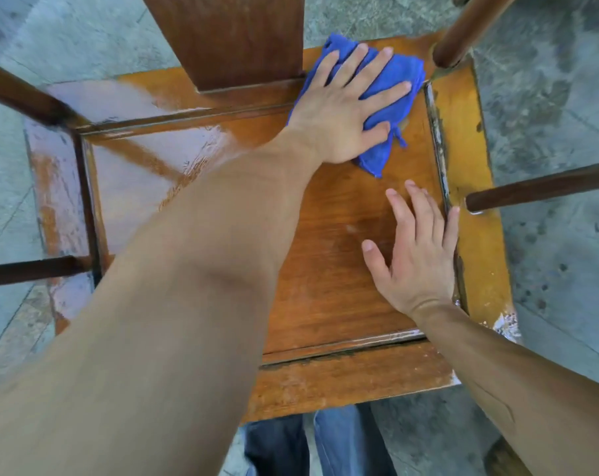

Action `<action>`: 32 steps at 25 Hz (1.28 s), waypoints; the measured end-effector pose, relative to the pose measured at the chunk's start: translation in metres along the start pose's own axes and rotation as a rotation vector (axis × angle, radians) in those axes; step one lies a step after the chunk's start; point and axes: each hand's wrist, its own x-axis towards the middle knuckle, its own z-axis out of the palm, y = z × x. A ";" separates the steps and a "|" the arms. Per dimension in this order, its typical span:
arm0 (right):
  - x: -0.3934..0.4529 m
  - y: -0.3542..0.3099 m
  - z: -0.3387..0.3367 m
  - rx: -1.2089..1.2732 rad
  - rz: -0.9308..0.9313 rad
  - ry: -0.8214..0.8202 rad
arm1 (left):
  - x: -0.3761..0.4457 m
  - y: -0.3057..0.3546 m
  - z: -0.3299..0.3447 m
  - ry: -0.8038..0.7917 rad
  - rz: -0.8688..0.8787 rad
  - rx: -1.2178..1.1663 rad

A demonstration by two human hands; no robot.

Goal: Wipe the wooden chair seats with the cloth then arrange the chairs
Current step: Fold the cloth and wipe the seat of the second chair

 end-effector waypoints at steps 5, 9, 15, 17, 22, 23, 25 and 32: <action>-0.003 0.002 -0.001 -0.016 -0.010 -0.011 | -0.155 -0.018 0.019 0.076 -0.088 0.011; -0.005 -0.002 -0.003 -0.033 -0.004 -0.047 | -0.347 0.005 0.039 -0.022 -0.595 -0.016; -0.004 -0.002 -0.008 0.041 0.008 -0.038 | -0.348 0.136 0.062 -0.140 -0.480 0.007; -0.004 -0.002 -0.009 0.128 0.066 0.029 | -0.294 0.140 0.060 -0.061 -0.368 0.017; -0.003 -0.002 -0.010 0.272 0.164 0.138 | -0.096 0.109 0.029 0.081 -0.330 -0.013; -0.003 -0.002 -0.009 0.276 0.163 0.141 | -0.048 0.093 0.022 0.094 -0.337 -0.011; -0.003 0.000 -0.007 0.274 0.159 0.136 | 0.041 0.061 0.004 0.075 -0.412 -0.049; 0.000 0.003 -0.004 0.251 0.140 0.111 | 0.074 0.042 -0.006 0.099 -0.417 -0.072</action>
